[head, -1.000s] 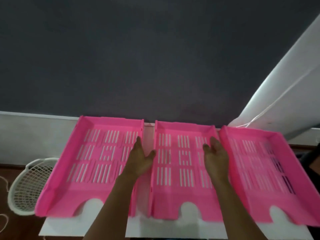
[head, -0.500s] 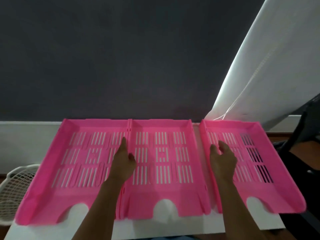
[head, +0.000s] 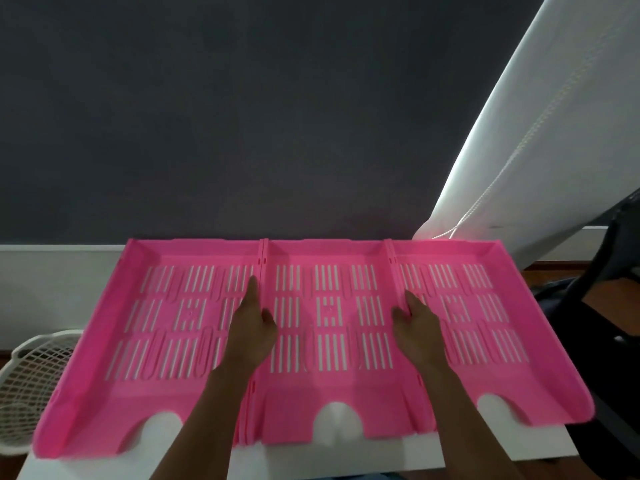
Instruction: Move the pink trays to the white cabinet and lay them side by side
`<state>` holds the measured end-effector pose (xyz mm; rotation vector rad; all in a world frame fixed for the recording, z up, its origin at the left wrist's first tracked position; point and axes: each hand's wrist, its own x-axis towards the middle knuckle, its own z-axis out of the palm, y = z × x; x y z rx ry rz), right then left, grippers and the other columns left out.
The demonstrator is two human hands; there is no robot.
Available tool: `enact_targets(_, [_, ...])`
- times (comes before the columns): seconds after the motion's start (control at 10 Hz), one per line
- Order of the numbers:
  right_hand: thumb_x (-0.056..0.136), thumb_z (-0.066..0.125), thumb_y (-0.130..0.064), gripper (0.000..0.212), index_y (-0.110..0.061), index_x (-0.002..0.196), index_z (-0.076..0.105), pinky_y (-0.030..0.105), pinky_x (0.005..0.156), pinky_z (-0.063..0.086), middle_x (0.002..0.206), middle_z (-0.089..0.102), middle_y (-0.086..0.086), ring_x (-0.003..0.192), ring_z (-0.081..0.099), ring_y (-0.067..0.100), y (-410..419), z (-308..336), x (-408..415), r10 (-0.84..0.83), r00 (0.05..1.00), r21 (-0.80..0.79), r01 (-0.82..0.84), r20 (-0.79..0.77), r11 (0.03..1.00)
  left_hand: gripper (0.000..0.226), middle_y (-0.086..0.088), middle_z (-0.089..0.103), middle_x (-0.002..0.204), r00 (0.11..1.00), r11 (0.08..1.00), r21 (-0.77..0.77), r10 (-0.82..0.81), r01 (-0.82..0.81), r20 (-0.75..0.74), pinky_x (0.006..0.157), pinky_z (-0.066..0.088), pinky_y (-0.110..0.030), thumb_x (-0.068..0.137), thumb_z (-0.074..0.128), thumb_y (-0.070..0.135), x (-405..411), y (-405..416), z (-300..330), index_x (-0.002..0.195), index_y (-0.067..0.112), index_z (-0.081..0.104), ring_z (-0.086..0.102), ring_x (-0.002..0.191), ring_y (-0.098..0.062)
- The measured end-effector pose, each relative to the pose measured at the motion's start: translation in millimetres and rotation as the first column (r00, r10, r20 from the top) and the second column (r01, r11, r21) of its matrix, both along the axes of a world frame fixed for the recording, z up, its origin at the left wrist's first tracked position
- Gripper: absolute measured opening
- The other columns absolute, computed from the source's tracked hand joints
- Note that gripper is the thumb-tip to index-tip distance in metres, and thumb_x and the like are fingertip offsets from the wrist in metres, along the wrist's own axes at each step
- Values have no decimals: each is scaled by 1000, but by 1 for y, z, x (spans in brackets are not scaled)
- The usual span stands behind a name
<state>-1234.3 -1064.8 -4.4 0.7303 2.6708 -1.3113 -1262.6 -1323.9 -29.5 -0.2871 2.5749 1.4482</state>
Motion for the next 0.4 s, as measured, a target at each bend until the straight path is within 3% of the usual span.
enact_targets(0.1, [103, 47, -10, 52, -3, 153, 35, 33, 103, 44, 153, 47, 20, 125, 62, 34, -4, 0, -2, -8, 1000, 46, 8, -6, 999, 74, -1, 42, 61, 1000, 1000, -8, -9, 9, -20, 34, 33, -18, 97, 40, -1, -1, 1, -1, 158, 21, 4, 35, 41, -7])
enact_targets(0.2, [102, 47, -7, 51, -2, 152, 38, 18, 67, 56, 141, 59, 23, 70, 70, 16, -2, -8, -9, -3, 1000, 84, 4, -8, 996, 74, 0, 52, 70, 999, 1000, -16, -7, 6, -43, 36, 36, -21, 97, 41, -3, -3, 1, -2, 158, 19, 5, 36, 42, -8])
enact_targets(0.3, [102, 48, -7, 51, -2, 152, 38, 5, 49, 46, 142, 59, 22, 71, 70, 23, -2, -5, -8, -3, 1000, 87, 5, -22, 996, 74, -27, 64, 113, 1000, 999, -48, 7, -8, -20, 33, 36, -16, 97, 40, -4, 0, 3, 1, 158, 17, 5, 37, 42, -7])
enact_targets(0.4, [102, 49, -12, 54, -3, 153, 34, 29, 101, 49, 155, 45, 20, 124, 62, 34, -2, -3, -8, -3, 1000, 57, 4, -27, 998, 75, -11, 61, 128, 999, 999, -43, 12, -14, -43, 50, 58, -31, 97, 43, 0, -4, 2, 4, 158, 18, 4, 57, 56, -16])
